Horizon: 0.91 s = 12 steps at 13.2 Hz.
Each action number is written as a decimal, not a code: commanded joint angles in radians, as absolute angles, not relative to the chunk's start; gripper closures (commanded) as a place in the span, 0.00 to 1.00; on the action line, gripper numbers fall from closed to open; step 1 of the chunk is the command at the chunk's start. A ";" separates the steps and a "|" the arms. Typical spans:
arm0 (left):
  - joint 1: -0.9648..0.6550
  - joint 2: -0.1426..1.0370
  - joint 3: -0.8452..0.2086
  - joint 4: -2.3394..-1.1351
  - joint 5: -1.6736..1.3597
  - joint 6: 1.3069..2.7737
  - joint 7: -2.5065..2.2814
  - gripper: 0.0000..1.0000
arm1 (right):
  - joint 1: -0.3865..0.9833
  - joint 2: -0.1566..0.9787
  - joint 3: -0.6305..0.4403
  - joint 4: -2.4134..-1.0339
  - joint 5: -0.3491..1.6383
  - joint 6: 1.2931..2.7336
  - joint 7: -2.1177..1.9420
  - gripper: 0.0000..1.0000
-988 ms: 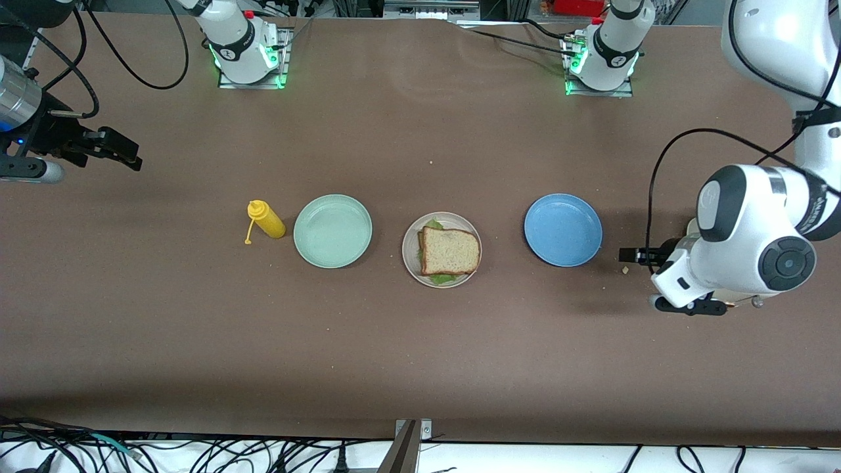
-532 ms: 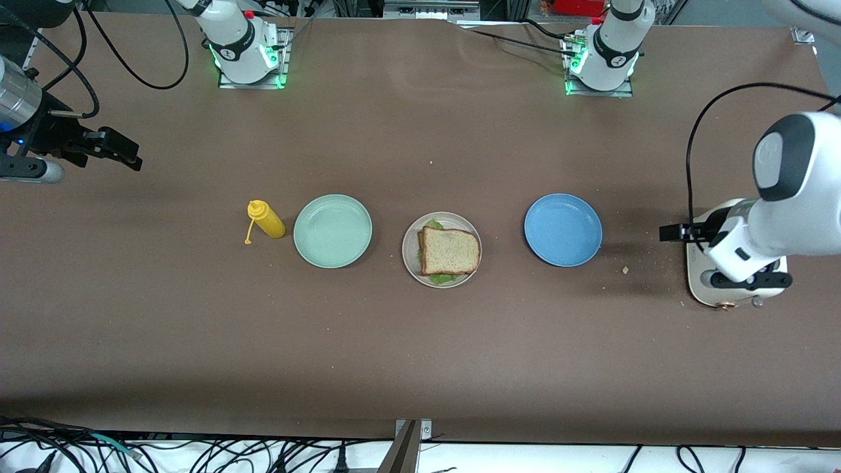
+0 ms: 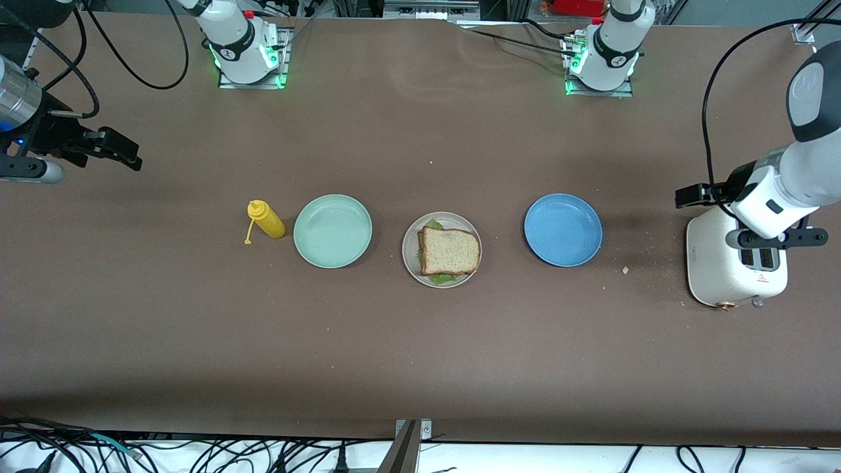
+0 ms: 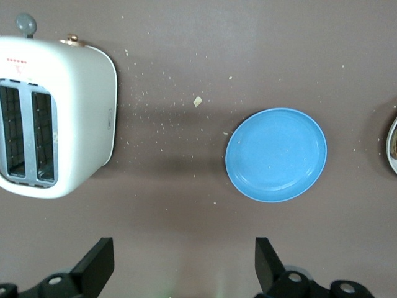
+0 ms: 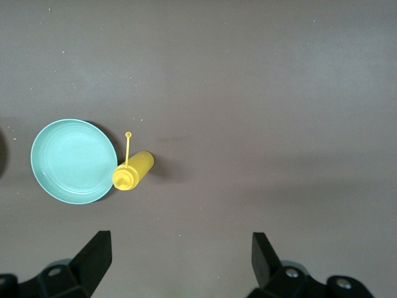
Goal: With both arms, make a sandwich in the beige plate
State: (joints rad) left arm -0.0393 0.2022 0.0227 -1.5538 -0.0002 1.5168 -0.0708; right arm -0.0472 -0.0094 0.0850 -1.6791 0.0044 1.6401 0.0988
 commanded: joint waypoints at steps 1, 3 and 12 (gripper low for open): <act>-0.041 0.111 0.011 -1.638 0.040 1.523 -0.083 0.00 | -0.058 -0.029 0.092 -1.697 0.015 1.643 0.089 0.00; -0.041 0.085 0.002 -1.637 0.040 1.523 -0.080 0.00 | -0.058 -0.029 0.091 -1.697 0.015 1.644 0.089 0.00; -0.040 0.087 0.008 -1.560 0.044 1.571 -0.072 0.00 | -0.058 -0.028 0.091 -1.697 0.015 1.643 0.086 0.00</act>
State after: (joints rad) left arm -0.0391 0.0915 0.0093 -1.5797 0.0013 1.5714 -0.0708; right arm -0.0472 -0.0094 0.0850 -1.6791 0.0044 1.6400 0.0988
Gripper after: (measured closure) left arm 0.000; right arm 0.000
